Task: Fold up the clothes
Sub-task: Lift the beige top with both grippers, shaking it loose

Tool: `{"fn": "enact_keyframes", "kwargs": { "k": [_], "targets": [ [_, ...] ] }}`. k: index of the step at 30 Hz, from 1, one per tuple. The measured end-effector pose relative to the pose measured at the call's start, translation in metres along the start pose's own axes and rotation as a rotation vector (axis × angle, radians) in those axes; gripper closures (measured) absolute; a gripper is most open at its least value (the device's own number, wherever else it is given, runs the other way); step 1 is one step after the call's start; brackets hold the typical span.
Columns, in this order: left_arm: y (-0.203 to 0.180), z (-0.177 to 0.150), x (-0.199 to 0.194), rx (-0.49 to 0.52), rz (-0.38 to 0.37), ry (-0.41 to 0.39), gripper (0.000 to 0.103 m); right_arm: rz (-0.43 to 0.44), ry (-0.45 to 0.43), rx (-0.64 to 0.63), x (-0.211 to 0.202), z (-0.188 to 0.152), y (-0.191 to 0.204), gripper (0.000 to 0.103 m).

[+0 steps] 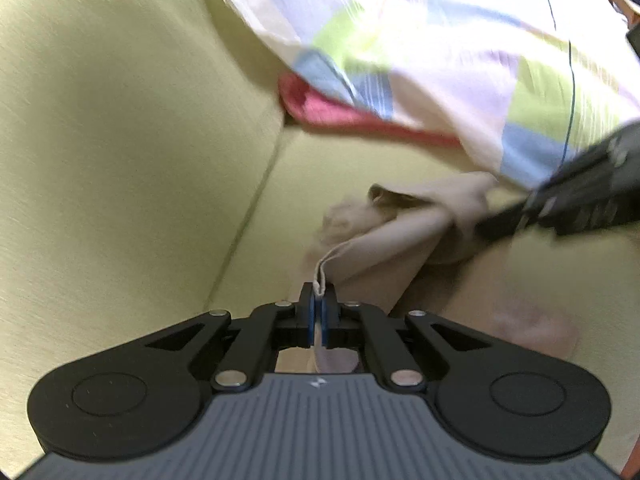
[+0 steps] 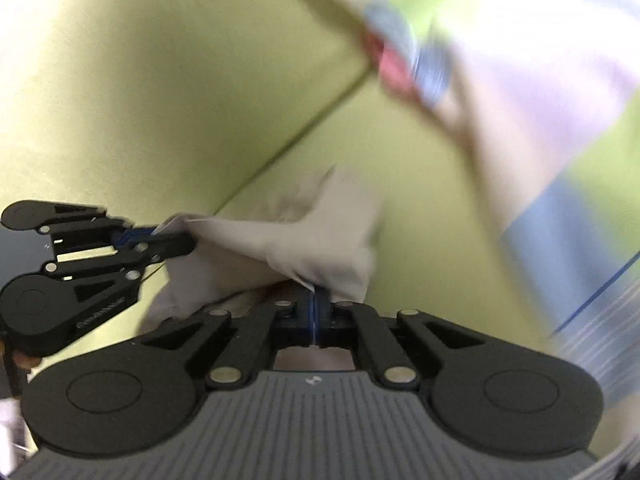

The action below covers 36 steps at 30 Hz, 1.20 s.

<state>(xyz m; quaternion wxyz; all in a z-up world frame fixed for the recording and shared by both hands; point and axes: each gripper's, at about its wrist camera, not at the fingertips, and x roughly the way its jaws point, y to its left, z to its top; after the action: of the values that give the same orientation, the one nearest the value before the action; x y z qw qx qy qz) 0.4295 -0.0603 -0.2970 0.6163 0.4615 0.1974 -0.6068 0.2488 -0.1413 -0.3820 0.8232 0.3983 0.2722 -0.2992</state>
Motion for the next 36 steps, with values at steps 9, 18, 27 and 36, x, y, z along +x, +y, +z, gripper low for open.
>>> {"fn": "enact_keyframes", "kwargs": {
  "k": [9,18,27,36],
  "targets": [
    [0.013,0.089,-0.010,0.118,0.063,-0.176,0.102,-0.200,-0.228,-0.239,-0.111,0.062,-0.040,0.103],
    [0.002,0.096,0.076,0.055,0.089,0.120,0.084,-0.323,-0.091,-0.219,-0.084,0.117,-0.105,0.071],
    [0.012,0.025,0.012,-0.024,-0.042,0.329,0.059,-0.122,0.135,-0.072,-0.119,0.022,-0.114,0.046],
    [0.006,-0.018,0.031,-0.011,-0.148,0.385,0.046,-0.043,0.242,-0.061,-0.117,-0.027,-0.067,0.039]
  ]
}}
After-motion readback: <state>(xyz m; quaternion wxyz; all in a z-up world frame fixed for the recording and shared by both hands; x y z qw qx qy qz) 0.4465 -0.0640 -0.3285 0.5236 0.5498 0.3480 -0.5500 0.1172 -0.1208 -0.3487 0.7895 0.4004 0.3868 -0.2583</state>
